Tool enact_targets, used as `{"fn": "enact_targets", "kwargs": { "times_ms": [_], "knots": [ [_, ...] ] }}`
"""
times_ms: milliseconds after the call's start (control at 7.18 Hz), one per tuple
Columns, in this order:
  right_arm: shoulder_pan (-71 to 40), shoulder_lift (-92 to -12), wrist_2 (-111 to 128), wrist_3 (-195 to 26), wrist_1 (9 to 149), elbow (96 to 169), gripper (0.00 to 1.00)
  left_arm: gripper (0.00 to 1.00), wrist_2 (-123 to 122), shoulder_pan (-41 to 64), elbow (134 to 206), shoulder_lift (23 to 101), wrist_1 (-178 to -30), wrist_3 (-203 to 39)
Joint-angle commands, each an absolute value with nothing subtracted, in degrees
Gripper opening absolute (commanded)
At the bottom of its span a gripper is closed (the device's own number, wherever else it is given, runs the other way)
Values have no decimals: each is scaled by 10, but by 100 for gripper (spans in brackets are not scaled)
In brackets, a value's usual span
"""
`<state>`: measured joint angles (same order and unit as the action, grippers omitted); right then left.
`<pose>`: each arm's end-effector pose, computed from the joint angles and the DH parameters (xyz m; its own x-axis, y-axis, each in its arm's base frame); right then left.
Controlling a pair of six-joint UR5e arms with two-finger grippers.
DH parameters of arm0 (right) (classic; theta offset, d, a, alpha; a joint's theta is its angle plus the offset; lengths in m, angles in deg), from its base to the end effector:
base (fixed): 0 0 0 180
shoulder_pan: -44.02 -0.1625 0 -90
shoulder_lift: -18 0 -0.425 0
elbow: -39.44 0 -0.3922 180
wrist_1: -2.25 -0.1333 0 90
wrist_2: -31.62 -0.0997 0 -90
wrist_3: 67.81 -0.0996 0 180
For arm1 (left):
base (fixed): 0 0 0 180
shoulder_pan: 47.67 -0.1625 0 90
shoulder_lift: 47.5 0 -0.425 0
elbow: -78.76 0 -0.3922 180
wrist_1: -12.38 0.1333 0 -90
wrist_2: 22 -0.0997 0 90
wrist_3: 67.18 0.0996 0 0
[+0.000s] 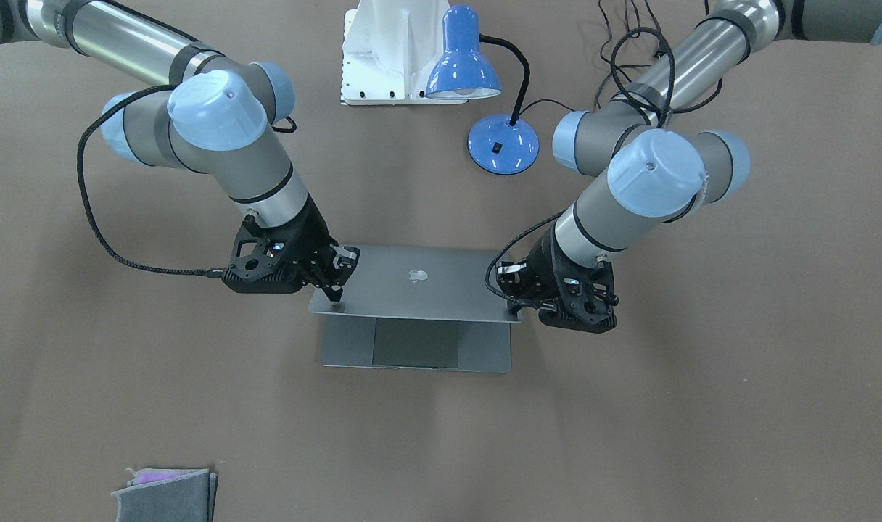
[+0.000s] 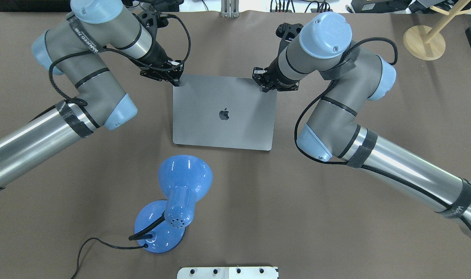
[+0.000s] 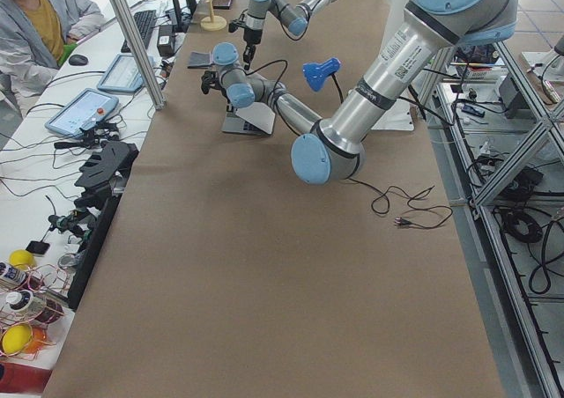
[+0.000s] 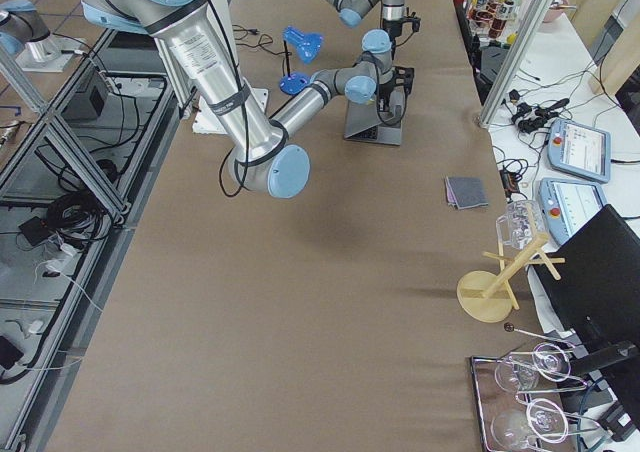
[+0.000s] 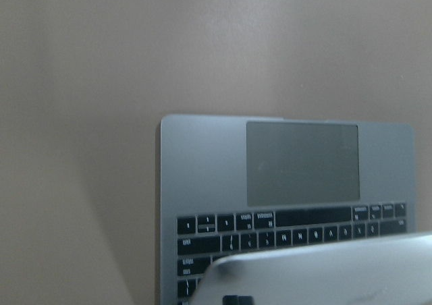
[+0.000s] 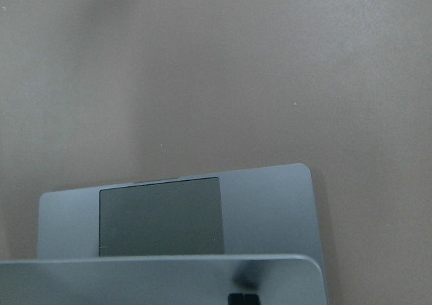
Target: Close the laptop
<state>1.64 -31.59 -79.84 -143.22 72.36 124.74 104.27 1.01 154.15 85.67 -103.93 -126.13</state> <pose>-0.4716 -0.5614 0.2273 0.5057 0.1441 0.8506 -0.2862 0.9581 0.0078 0.4448 -0.6186 0.2496 0.4730 0.0917 -0.8762 0.0491 0.9903 0.1302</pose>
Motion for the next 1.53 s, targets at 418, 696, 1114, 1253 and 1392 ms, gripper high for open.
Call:
{"fn": "enact_targets", "kwargs": {
  "times_ms": [418, 696, 1114, 1253, 1392],
  "knots": [
    [12, -238, -804, -1408, 618, 1025, 0, 0, 967, -13, 1385, 922, -1105, -1253],
    [12, -231, -825, -1402, 597, 984, 0, 0, 950, -24, 1342, 942, -1115, -1251],
    [-56, -240, -929, -1407, 616, 1047, 100, 98, 963, 9, 1432, 911, -1083, -1255],
    [-96, -287, -981, -1398, 621, 1094, 100, 98, 1013, 42, 1495, 868, -1032, -1238],
    [-142, -365, -1015, -1368, 621, 1161, 100, 98, 1060, 86, 1567, 802, -978, -1146]
  ]
}}
